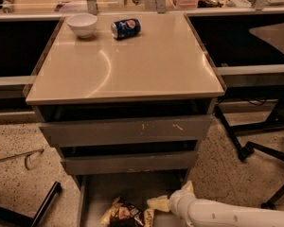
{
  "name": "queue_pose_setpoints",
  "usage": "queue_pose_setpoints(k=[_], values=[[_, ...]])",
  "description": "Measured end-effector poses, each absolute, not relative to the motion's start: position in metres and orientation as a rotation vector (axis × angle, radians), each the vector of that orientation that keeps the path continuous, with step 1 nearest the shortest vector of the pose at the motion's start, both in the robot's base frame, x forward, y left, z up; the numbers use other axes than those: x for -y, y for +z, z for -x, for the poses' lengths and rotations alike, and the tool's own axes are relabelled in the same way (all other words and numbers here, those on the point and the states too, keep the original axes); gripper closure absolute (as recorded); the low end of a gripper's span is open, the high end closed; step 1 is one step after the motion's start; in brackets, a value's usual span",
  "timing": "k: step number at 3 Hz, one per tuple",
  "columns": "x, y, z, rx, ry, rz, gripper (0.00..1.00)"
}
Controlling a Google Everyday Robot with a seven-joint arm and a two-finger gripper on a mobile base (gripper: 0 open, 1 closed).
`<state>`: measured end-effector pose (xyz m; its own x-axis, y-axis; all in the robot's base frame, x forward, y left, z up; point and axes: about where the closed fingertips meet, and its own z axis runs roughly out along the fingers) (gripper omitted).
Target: Place brown chip bag into bottom drawer
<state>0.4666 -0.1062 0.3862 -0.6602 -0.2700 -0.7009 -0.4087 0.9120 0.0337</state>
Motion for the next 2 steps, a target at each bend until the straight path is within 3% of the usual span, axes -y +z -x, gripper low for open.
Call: queue_pose_setpoints(k=[2], values=[[0.168, 0.504, -0.428, -2.259, 0.02, 0.333, 0.0]])
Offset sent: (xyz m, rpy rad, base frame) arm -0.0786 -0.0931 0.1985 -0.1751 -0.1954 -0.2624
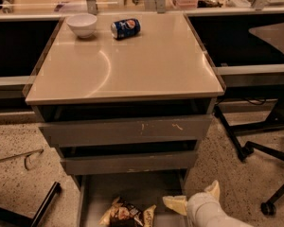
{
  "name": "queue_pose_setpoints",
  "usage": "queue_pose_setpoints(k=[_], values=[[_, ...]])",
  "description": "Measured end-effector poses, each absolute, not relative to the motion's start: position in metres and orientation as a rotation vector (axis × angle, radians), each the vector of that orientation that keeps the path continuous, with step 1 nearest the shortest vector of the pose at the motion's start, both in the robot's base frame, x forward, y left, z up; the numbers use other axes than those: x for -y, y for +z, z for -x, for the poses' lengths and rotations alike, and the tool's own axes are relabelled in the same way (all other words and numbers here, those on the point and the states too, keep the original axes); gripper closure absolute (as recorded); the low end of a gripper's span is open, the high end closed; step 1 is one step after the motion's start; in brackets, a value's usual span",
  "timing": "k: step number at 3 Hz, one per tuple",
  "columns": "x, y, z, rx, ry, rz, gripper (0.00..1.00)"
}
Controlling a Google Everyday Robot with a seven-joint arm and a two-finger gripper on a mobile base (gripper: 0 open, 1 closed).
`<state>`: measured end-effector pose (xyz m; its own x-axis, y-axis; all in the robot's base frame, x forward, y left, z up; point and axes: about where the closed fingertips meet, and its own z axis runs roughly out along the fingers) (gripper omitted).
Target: Place brown chip bag into bottom drawer
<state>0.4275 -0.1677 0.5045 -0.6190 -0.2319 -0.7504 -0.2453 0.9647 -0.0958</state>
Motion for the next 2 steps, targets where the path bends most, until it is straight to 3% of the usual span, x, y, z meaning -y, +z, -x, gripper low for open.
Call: queue_pose_setpoints(k=[2], values=[[0.185, 0.574, -0.398, -2.179, -0.105, 0.301, 0.0]])
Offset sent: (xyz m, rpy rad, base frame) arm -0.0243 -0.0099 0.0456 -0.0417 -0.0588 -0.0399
